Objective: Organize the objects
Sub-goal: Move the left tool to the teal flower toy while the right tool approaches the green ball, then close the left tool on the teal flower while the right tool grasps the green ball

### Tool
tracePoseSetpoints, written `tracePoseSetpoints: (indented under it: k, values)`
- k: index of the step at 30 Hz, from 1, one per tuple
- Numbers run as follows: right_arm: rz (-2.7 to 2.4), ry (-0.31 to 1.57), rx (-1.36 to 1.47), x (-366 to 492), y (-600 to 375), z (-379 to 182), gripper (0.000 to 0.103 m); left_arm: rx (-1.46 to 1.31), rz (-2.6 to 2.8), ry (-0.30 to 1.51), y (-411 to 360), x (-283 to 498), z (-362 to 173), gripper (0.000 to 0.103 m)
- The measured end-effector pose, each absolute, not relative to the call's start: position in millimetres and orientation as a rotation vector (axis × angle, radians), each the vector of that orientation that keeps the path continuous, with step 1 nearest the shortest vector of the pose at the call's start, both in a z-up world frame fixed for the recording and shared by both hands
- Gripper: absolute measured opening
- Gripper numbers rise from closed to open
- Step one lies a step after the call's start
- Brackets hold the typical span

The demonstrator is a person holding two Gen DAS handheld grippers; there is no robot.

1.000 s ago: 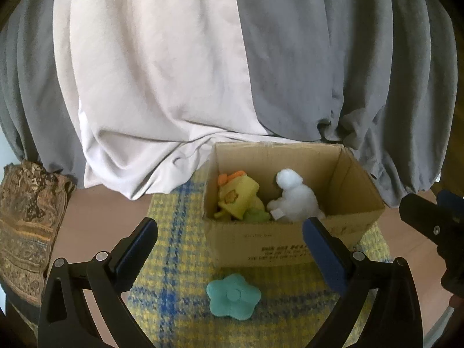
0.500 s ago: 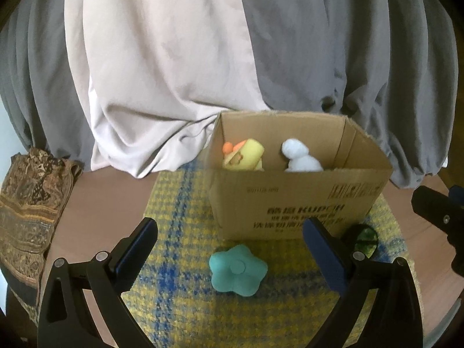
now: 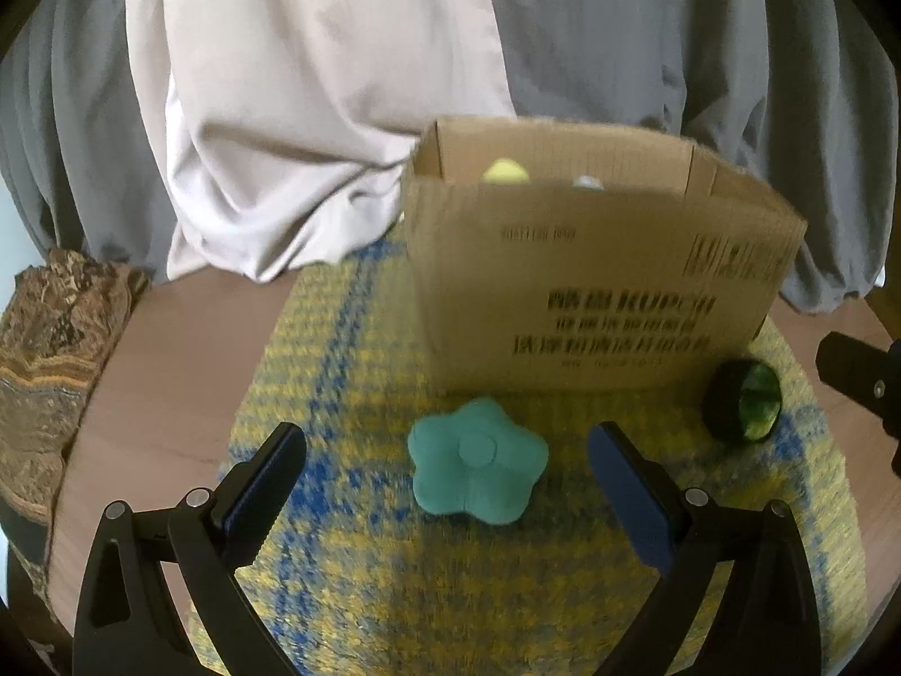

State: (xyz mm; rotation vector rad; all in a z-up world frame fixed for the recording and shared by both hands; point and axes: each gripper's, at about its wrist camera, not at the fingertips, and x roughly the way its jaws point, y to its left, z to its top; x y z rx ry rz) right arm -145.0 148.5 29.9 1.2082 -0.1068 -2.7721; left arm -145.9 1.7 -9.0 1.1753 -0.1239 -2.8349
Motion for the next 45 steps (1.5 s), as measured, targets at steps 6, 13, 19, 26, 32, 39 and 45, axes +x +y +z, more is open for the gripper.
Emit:
tracePoseSetpoints:
  k: [6, 13, 19, 26, 32, 39, 45]
  values:
    - [-2.763, -0.15, 1.259, -154.4, 154.9, 4.7, 0.094, 1.218, -2.818, -0.119, -0.2, -148.7, -31.4, 0.102]
    - [-2.749, -0.185, 1.302, -166.0, 156.3, -12.4, 0.094, 1.254, -2.806, -0.084, -5.4, -158.2, -50.7, 0.102]
    - [-2.765, -0.16, 1.314, -176.5, 152.8, -18.6, 0.094, 1.296, -2.813, -0.078, -6.6, -169.3, -65.8, 0.102]
    - [-2.762, -0.138, 1.336, -188.8, 152.8, -29.3, 0.094, 1.329, -2.815, -0.091, -4.4, -178.8, -76.1, 0.102]
    - [-2.747, -0.132, 1.367, -199.2, 151.4, -40.7, 0.094, 1.375, -2.813, -0.075, -3.0, -187.2, -83.5, 0.102]
    - [-2.725, -0.124, 1.409, -213.4, 147.9, -54.5, 0.094, 1.387, -2.793, -0.069, -3.3, -191.0, -84.4, 0.099]
    - [-2.688, -0.158, 1.466, -222.6, 150.0, -66.9, 0.082, 1.424, -2.799, -0.078, -0.6, -194.0, -88.4, 0.087]
